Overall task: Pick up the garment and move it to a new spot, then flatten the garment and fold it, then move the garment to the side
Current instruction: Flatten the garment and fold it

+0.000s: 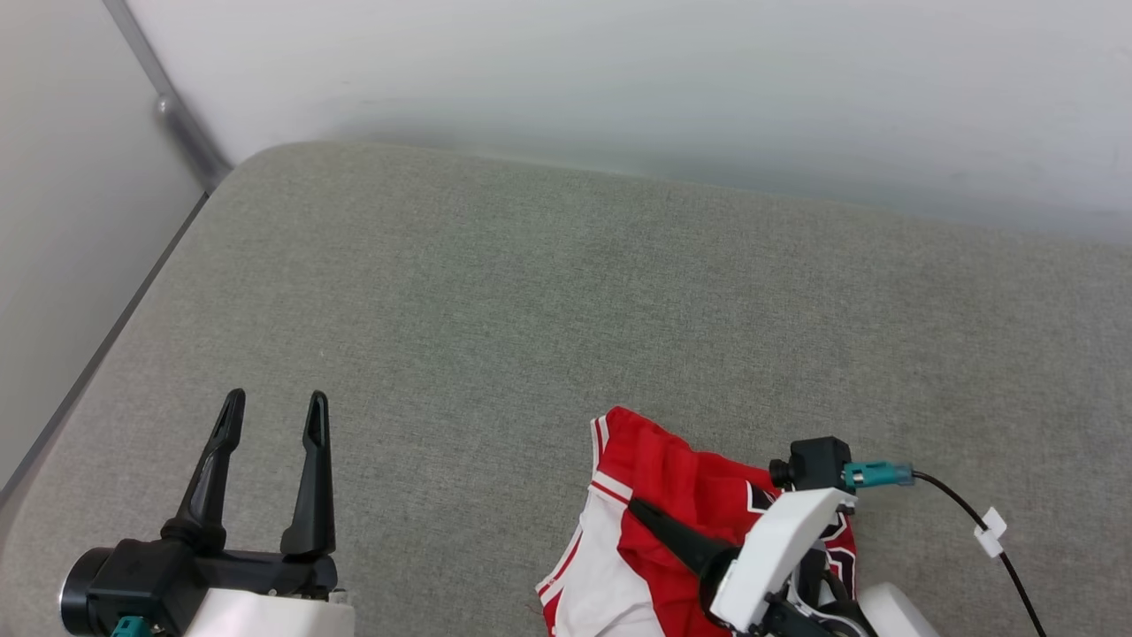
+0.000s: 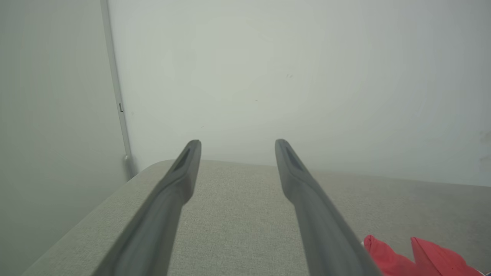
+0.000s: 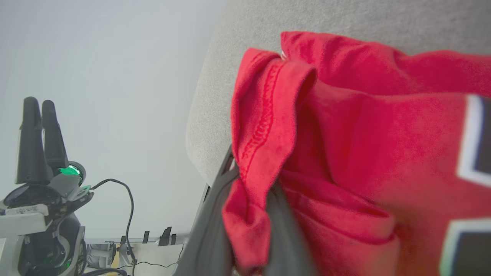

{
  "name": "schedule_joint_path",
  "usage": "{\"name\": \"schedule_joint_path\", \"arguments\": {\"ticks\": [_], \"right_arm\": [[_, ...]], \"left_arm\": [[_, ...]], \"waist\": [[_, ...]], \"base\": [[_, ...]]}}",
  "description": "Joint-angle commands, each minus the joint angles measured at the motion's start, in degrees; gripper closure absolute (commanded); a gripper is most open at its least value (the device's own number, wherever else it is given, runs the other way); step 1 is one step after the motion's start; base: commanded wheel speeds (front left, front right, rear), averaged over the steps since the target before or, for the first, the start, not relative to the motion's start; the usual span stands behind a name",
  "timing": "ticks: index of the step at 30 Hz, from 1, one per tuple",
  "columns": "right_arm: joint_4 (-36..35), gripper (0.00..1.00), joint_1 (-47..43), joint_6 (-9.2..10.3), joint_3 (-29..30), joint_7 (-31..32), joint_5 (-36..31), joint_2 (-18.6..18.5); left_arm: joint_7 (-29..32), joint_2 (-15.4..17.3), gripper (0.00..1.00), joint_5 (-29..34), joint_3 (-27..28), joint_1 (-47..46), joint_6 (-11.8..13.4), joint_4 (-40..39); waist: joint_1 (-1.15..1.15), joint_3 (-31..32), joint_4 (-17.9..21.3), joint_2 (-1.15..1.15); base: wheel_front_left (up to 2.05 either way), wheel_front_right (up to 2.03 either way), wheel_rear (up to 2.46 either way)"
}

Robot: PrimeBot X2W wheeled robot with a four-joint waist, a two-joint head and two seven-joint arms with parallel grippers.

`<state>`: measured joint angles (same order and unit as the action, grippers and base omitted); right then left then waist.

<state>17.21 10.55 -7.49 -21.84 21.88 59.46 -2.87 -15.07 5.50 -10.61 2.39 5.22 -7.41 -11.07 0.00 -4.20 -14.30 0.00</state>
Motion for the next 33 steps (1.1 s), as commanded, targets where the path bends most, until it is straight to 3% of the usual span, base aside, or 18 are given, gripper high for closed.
{"name": "schedule_joint_path", "arguments": {"ticks": [1, 2, 3, 9, 15, 20, 23, 27, 33], "right_arm": [[1.02, 0.97, 1.55, 0.00, -0.97, -0.97, 0.54, 0.03], [1.36, 0.44, 2.29, -0.01, -1.83, -1.76, 0.63, 0.08], [1.83, 0.00, 2.74, -0.01, -2.57, -2.27, 1.10, 0.05], [1.74, 0.00, 4.89, 0.00, -5.66, -2.85, 1.86, 0.03], [-0.53, 0.00, 6.47, 0.00, -3.40, -1.20, -1.39, 0.02], [-3.54, 0.00, 8.37, 0.00, 5.11, 1.64, -15.76, -0.19], [-8.26, 0.00, 9.12, 0.01, 8.86, 2.28, -27.55, -3.34], [-13.99, 0.00, 8.20, 0.00, 12.03, -0.35, -38.85, -8.31], [-19.58, 0.00, 4.53, 0.01, 16.92, -9.13, -47.59, -15.22]], "left_arm": [[-0.12, 0.15, 0.00, -0.07, 0.05, -0.38, -0.04, 0.00], [-0.12, 0.11, 0.00, -0.07, 0.12, -0.37, -0.04, 0.04], [-0.12, 0.07, 0.00, -0.07, 0.22, -0.34, -0.04, 0.06], [-0.12, -0.09, 0.00, 0.04, 0.78, -0.28, -0.04, 0.60], [-0.12, 0.00, 0.00, -0.06, 1.00, -0.13, -0.04, 0.59], [-0.12, 0.01, 0.00, -0.06, 0.76, -0.37, -0.04, 0.12], [-0.12, -0.10, 0.00, -0.04, 0.65, -0.89, -0.04, -0.12], [-0.12, -0.30, 0.00, 0.11, 0.22, -1.43, -0.04, -0.33], [-0.12, -0.40, 0.00, 0.17, -0.60, -2.06, -0.04, -0.58]], "waist": [[0.00, -0.16, 0.03, 0.00], [0.00, -0.19, 0.08, 0.00], [0.00, -0.19, 0.15, 0.00], [0.00, 0.32, 1.40, 0.00], [0.00, 1.14, 3.47, 0.00], [0.00, 1.38, 5.90, 0.00], [0.00, 1.05, 7.17, 0.00], [0.00, 0.54, 8.54, 0.00], [0.00, -0.02, 10.11, 0.00]], "base": [[0.00, 0.00, 0.00], [0.00, 0.00, 0.00], [0.00, 0.00, 0.00], [0.00, 0.00, 0.00], [0.00, 0.00, 0.00], [0.00, 0.00, 0.00], [0.00, 0.00, 0.00], [0.00, 0.00, 0.00], [0.00, 0.00, 0.00]]}}
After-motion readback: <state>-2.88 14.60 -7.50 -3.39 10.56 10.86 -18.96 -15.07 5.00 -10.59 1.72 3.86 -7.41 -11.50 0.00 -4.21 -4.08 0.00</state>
